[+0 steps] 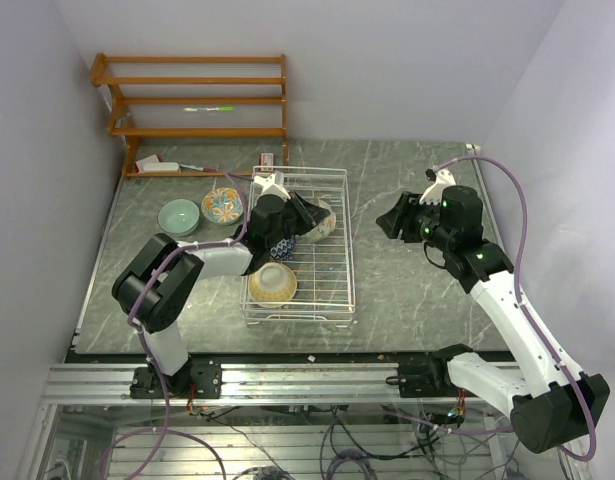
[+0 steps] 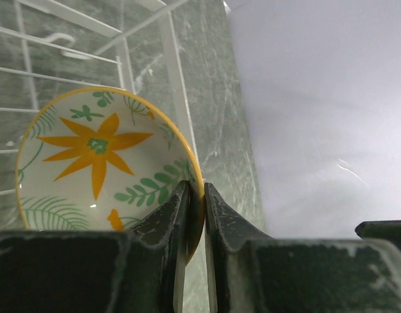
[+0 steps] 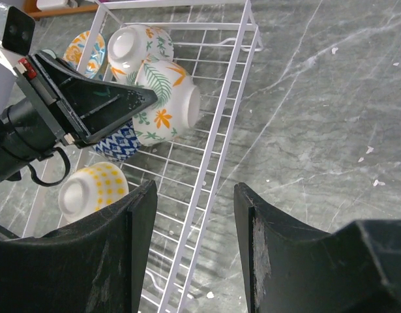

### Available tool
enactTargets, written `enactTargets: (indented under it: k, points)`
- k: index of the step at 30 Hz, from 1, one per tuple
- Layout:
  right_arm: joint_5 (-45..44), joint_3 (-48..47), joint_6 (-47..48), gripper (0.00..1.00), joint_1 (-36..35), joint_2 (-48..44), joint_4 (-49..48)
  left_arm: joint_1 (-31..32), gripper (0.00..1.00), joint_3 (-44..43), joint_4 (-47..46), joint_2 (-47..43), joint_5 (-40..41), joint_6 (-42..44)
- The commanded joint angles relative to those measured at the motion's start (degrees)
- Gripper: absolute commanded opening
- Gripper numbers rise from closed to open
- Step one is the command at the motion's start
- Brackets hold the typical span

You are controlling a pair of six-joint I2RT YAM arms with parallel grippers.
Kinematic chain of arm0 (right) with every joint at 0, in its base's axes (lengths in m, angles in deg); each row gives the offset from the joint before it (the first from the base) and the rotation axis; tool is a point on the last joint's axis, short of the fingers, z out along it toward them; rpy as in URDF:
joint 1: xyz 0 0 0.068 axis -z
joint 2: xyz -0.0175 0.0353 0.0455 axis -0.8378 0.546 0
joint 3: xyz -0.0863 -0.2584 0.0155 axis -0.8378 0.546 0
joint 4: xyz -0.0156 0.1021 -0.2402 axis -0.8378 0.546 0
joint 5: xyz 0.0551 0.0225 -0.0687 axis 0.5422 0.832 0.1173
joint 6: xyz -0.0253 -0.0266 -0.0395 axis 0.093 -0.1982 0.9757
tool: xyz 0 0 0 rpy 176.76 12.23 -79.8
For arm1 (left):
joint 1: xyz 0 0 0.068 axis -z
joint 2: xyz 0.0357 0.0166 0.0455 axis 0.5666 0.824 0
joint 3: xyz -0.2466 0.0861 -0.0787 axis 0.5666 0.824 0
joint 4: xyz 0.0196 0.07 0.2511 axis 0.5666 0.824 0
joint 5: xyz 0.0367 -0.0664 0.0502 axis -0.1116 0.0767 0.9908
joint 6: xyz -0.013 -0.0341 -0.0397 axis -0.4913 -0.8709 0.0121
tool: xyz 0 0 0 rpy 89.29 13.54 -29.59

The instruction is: Load the bowls into the dish rack

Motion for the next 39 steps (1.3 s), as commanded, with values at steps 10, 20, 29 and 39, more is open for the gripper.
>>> enactTargets:
  k: [10, 20, 29, 39]
  points:
    - [1.23, 0.52, -0.55, 0.50, 0.76, 0.35, -1.46, -3.81, 0.07, 5.72, 1.64, -3.54, 1.42, 1.18]
    - [1.00, -0.12, -0.30, 0.50, 0.98, 0.74, -1.26, -2.59, 0.07, -3.83, -0.55, -1.48, -2.55, -1.12]
    - [0.62, 0.30, -0.02, 0.50, 1.38, 0.93, -1.30, -1.13, 0.07, -9.10, -7.89, 8.84, -3.71, -7.70]
    - [0.81, 1.02, 0.11, 0.50, 1.56, 1.30, -1.95, -1.18, 0.08, -5.22, 0.34, 7.95, 0.80, -5.11]
